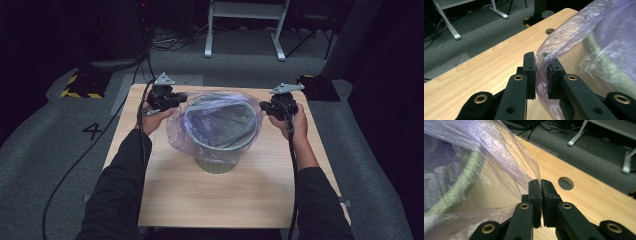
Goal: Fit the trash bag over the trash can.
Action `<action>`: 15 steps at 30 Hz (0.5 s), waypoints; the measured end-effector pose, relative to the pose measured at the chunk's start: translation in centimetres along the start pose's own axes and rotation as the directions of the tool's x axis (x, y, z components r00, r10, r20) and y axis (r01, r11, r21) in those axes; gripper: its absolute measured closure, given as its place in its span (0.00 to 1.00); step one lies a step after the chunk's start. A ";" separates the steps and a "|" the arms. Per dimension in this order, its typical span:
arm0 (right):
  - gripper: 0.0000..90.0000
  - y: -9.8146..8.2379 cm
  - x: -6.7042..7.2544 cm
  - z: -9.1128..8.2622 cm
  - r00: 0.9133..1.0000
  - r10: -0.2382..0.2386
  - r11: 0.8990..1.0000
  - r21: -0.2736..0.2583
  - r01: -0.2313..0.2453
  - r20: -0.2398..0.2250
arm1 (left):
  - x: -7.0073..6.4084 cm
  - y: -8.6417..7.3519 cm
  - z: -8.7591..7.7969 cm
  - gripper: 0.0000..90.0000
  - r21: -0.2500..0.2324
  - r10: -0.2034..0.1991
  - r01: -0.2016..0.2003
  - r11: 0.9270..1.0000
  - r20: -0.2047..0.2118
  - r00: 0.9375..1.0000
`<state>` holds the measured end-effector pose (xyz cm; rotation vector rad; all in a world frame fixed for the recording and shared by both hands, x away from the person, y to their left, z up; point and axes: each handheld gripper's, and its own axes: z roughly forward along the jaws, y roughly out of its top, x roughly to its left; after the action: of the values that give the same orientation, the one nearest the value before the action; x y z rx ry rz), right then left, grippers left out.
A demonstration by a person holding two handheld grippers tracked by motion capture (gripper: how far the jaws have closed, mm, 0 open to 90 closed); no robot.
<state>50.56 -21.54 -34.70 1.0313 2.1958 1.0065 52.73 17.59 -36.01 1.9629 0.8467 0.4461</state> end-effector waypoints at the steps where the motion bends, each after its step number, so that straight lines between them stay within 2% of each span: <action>1: 0.97 -0.1 -0.1 0.2 1.000 0.012 1.000 0.001 -0.012 -0.008 | 0.1 -0.2 0.3 0.92 0.005 -0.006 0.006 1.000 0.010 1.000; 5: 0.96 -0.4 -0.2 0.9 0.999 0.032 0.999 -0.009 -0.032 -0.008 | 0.4 -0.9 1.3 0.98 0.003 -0.023 0.023 1.000 0.034 0.999; 6: 0.96 -0.5 -0.2 1.0 0.999 0.034 0.999 -0.011 -0.034 -0.006 | 0.5 -1.1 1.4 0.99 0.001 -0.043 0.043 0.999 0.048 0.998; 7: 0.96 -0.6 -0.1 1.2 0.999 0.036 0.999 -0.008 -0.036 -0.009 | 0.5 -1.3 1.7 0.99 0.007 -0.046 0.045 0.999 0.057 0.997; 9: 0.96 -0.8 -0.1 1.5 0.999 0.038 0.999 -0.001 -0.038 -0.014 | 0.7 -1.8 2.3 0.99 0.041 -0.055 0.052 0.998 0.063 0.996; 11: 0.96 -1.2 -0.1 2.0 0.998 0.049 0.999 0.007 -0.048 -0.027 | 0.9 -2.3 2.6 0.99 0.057 -0.082 0.078 0.995 0.063 0.995; 13: 0.96 -1.7 -0.1 2.4 0.998 0.055 0.998 0.022 -0.054 -0.037 | 0.9 -2.7 2.8 0.99 0.067 -0.077 0.073 0.995 0.064 0.995; 15: 0.96 -2.2 -0.1 2.8 0.996 0.065 0.997 0.033 -0.063 -0.053 | 0.8 -3.3 3.1 0.99 0.101 -0.071 0.064 0.993 0.068 0.995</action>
<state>51.58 -21.45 -38.09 1.1066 2.2415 1.0428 53.92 17.34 -40.47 2.0210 0.9016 0.2977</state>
